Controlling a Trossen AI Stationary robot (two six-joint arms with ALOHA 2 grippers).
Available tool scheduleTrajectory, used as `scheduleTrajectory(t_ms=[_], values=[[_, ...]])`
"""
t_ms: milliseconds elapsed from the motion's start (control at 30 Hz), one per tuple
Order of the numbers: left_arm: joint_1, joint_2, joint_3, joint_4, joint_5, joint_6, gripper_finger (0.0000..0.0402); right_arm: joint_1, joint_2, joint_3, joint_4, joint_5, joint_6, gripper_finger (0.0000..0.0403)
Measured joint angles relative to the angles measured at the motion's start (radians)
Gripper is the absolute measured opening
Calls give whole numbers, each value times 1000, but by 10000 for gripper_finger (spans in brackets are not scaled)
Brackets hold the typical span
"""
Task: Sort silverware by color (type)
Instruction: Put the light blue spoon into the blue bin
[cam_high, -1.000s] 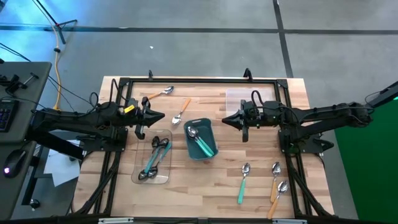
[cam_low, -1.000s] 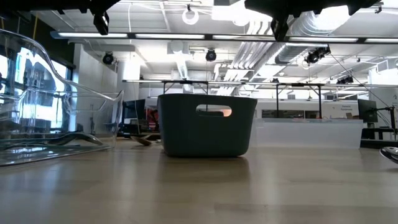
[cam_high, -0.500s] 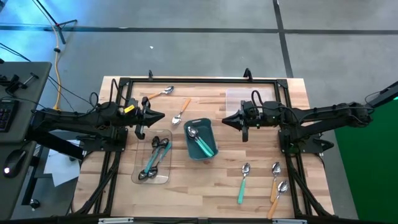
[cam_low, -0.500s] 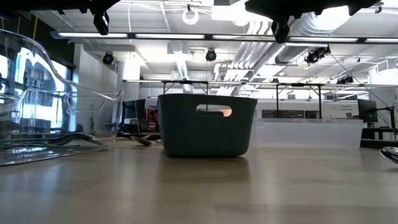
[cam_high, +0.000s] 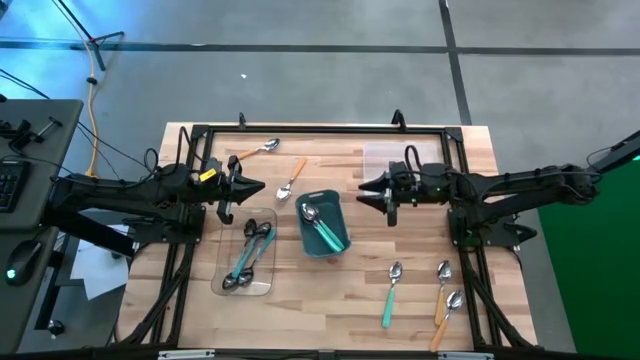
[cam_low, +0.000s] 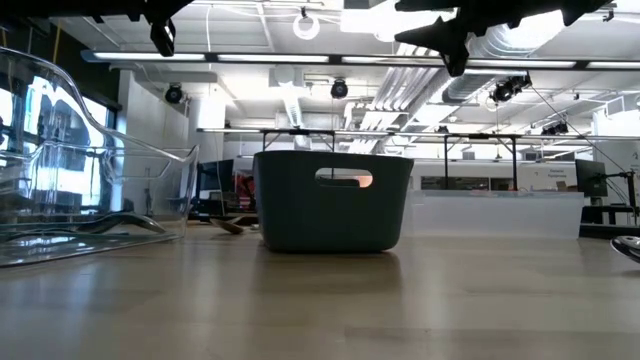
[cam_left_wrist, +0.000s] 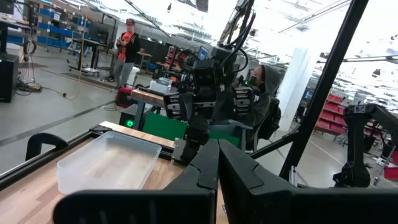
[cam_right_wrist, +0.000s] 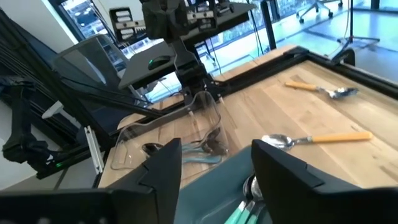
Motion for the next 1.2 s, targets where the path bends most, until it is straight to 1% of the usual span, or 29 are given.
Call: scheduleTrajectory(t_ms=[500,600,667,733,800,867,1033,1200], values=[[0,0,0,0,0,0,0,0,0,0,-6,1,-4,181],[0,0,0,0,0,0,0,0,0,0,2,-7,29,181],[0,0,0,0,0,0,0,1,0,0,-8,-43,103,181],[0,0,0,0,0,0,0,14,0,0,-40,-115,190,181],[0,0,0,0,-1,0,0,39,0,0,-102,-187,291,181],[0,0,0,-7,-1,0,0,79,0,0,-177,-224,416,181],[0,0,0,-39,-16,0,0,249,9,0,-340,-227,799,181],[0,0,0,-49,-23,-2,0,463,55,0,-383,-154,1156,181]])
